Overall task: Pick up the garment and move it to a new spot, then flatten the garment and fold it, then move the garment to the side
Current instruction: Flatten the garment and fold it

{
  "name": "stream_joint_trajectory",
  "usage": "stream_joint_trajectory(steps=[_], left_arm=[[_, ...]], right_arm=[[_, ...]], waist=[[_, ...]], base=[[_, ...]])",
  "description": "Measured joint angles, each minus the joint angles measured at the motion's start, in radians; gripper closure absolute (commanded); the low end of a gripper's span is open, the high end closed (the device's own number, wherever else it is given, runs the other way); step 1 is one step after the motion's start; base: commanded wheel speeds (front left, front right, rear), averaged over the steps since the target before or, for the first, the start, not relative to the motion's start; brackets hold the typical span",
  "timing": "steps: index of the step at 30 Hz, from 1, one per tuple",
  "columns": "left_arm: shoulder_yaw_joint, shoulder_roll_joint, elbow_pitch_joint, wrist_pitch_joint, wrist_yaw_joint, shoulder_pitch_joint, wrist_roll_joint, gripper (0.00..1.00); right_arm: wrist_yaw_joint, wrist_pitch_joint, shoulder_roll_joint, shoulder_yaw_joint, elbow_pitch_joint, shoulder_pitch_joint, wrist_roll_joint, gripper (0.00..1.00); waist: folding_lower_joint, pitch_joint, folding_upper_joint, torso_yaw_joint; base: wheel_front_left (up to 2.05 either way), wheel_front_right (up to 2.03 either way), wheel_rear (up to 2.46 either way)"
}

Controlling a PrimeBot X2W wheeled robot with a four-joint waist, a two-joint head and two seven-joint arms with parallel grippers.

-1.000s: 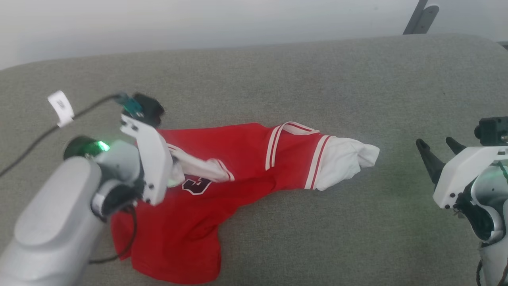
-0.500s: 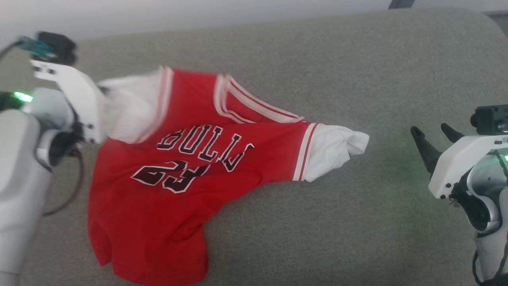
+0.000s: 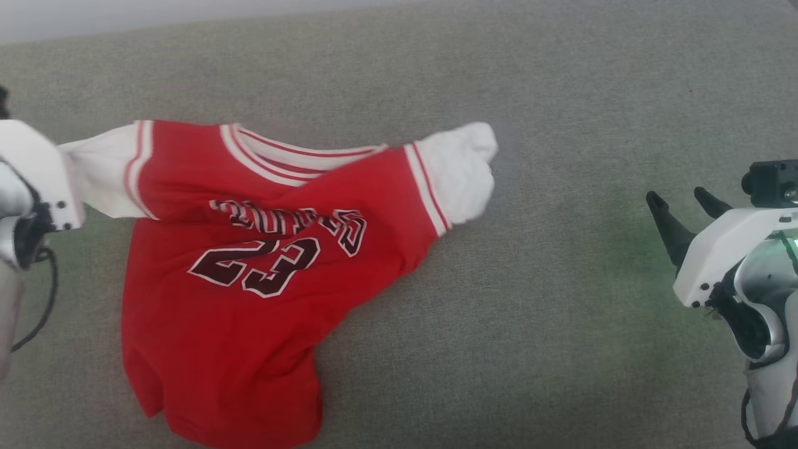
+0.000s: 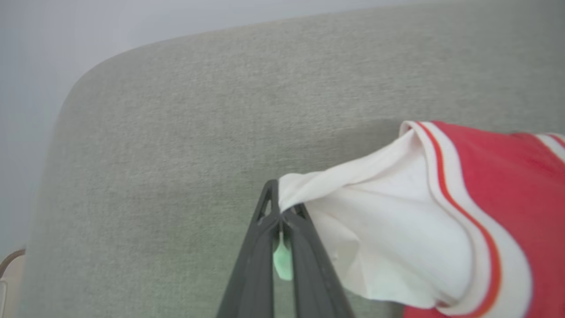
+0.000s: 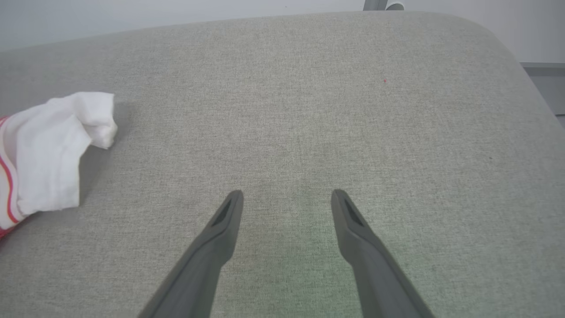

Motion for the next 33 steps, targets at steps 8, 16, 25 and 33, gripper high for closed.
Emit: stream_joint_trajectory(steps=[8,16,25,33], left_arm=[[0.004,0.006,0.146,-0.041,-0.003,-0.008,0.004,1.00],[0.007,-0.044,0.203,-0.077,-0.068,-0.046,-0.032,0.00],[-0.024,-0.077,0.179,-0.182,-0.115,-0.047,-0.030,0.00],[-0.036,-0.100,0.075,-0.321,-0.127,0.031,-0.026,0.00]], right_arm=[[0.000,0.006,0.005,-0.004,-0.006,-0.002,-0.007,0.00],[0.000,0.009,0.006,0.008,-0.009,-0.003,-0.010,0.00],[0.000,0.027,-0.008,0.019,-0.001,0.013,-0.005,0.00],[0.000,0.031,-0.009,0.033,0.015,0.033,0.005,0.00]], waist=[[0.0000,0.001,0.0000,0.021],[0.0000,-0.021,0.0000,0.048],[0.0000,-0.088,0.0000,0.108],[0.0000,-0.150,0.0000,0.198]], base=[[0.00,0.00,0.00],[0.00,0.00,0.00],[0.00,0.00,0.00],[0.00,0.00,0.00]])
